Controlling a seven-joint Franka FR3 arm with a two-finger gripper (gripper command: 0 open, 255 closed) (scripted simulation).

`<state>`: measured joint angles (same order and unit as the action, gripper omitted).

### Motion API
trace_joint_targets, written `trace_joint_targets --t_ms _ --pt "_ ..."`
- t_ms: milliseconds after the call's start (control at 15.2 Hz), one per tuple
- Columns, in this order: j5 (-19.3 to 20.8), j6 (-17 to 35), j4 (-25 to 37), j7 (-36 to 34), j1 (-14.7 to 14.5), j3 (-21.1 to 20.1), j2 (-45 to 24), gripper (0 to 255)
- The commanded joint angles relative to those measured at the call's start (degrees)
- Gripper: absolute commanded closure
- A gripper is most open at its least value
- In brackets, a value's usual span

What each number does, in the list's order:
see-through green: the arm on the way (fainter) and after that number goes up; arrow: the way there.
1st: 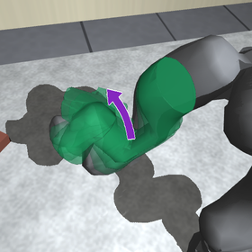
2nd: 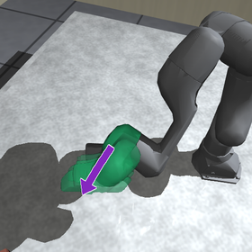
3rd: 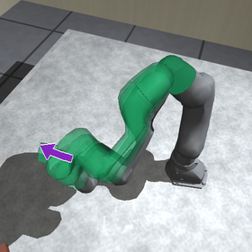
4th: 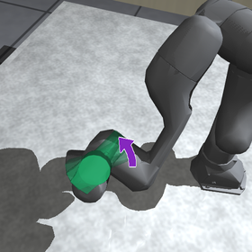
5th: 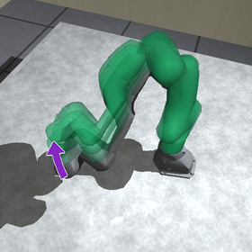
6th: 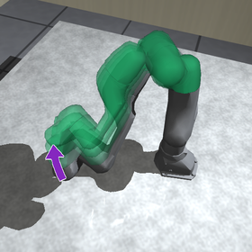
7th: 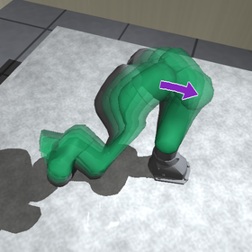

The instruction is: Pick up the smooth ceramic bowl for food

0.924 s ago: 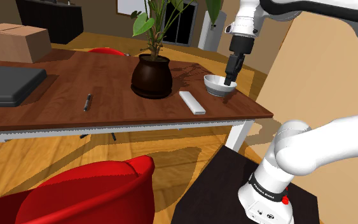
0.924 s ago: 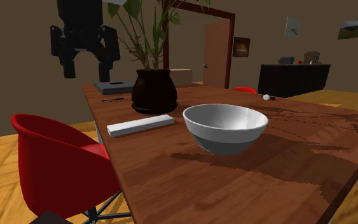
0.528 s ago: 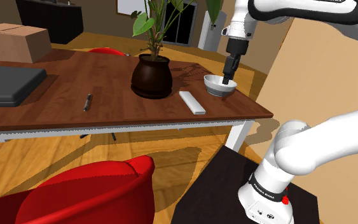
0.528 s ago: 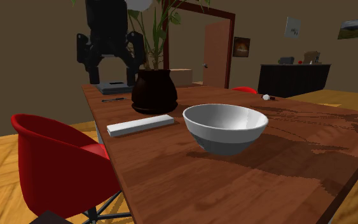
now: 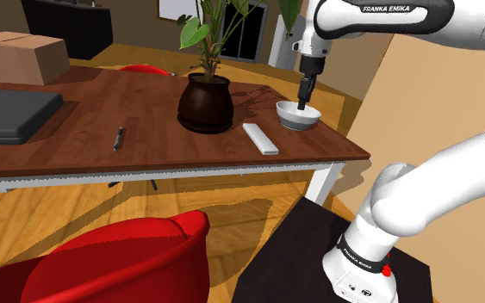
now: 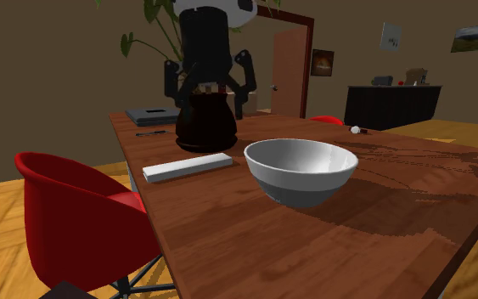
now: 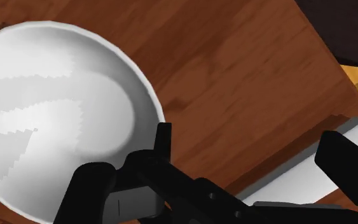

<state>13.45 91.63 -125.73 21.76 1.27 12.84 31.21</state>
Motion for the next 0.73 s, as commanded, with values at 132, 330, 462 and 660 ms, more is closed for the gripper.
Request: trace_joint_targets --t_ms 132,330,462,660 --pt "3.4 3.4 3.9 4.8 0.6 2.9 -6.3 0" --pt "3.7 5.1 2.6 4.8 0.8 3.2 -6.6 0" --pt "3.9 6.6 1.1 4.5 0.8 3.4 -6.5 0" --pt "4.1 9.3 -1.6 4.0 0.9 3.7 -6.6 0"
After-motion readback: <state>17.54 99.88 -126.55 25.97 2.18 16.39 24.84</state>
